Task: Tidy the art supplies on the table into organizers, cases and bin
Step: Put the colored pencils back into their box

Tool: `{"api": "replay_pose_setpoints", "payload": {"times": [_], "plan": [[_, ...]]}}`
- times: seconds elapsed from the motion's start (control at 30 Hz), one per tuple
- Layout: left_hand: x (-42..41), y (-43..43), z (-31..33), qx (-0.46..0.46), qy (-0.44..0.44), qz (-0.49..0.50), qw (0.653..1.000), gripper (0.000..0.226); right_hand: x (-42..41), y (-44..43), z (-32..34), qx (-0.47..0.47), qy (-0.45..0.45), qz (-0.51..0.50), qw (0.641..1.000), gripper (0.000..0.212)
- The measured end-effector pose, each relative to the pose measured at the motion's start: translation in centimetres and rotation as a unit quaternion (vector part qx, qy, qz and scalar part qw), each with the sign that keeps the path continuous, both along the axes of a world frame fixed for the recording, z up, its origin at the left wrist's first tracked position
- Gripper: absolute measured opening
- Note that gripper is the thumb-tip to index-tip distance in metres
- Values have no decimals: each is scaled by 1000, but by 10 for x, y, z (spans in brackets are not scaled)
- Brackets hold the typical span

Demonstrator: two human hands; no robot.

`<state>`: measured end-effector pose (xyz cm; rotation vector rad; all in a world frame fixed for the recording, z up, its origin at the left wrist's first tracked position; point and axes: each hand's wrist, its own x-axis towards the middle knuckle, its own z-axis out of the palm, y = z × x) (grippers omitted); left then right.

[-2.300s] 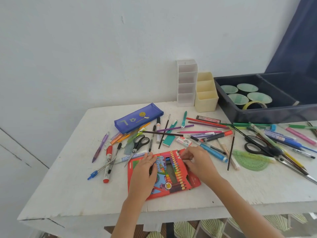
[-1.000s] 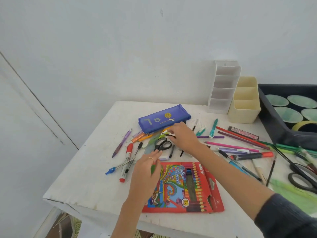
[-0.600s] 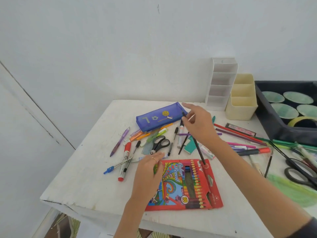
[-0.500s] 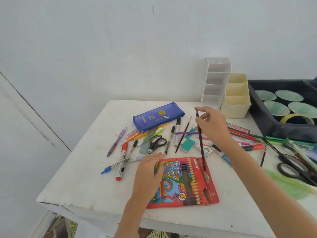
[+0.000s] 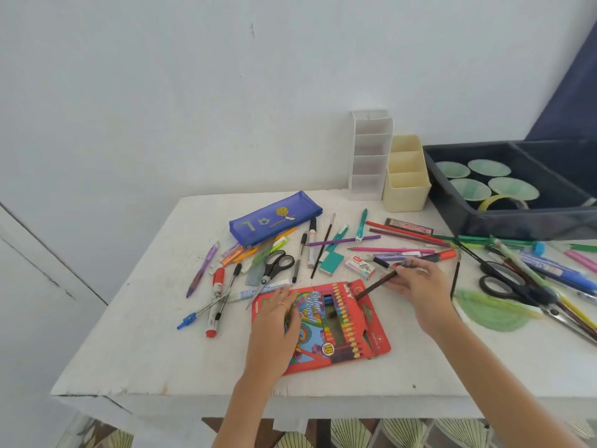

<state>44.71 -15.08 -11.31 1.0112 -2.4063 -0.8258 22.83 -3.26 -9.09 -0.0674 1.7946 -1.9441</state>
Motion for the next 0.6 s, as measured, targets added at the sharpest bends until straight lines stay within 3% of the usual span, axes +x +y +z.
{"api": "replay_pose_setpoints", "payload": {"times": [0.07, 0.17, 0.3, 0.43, 0.6], "plan": [[1, 1, -1, 2, 3, -3, 1000, 42, 16, 9, -3, -11, 2, 65, 998, 24], [2, 0, -3, -9, -10, -17, 1000, 42, 33, 23, -7, 77, 122, 181, 973, 21], [2, 0, -3, -16, -32, -26, 999, 43, 39, 18, -10, 200, 315, 211, 903, 15], [3, 0, -2, -30, -46, -37, 998, 44, 38, 9, -17, 280, 445, 214, 823, 13], [2, -1, -3, -55, -64, -50, 995, 44, 39, -1, -14, 278, 442, 225, 823, 4]]}}
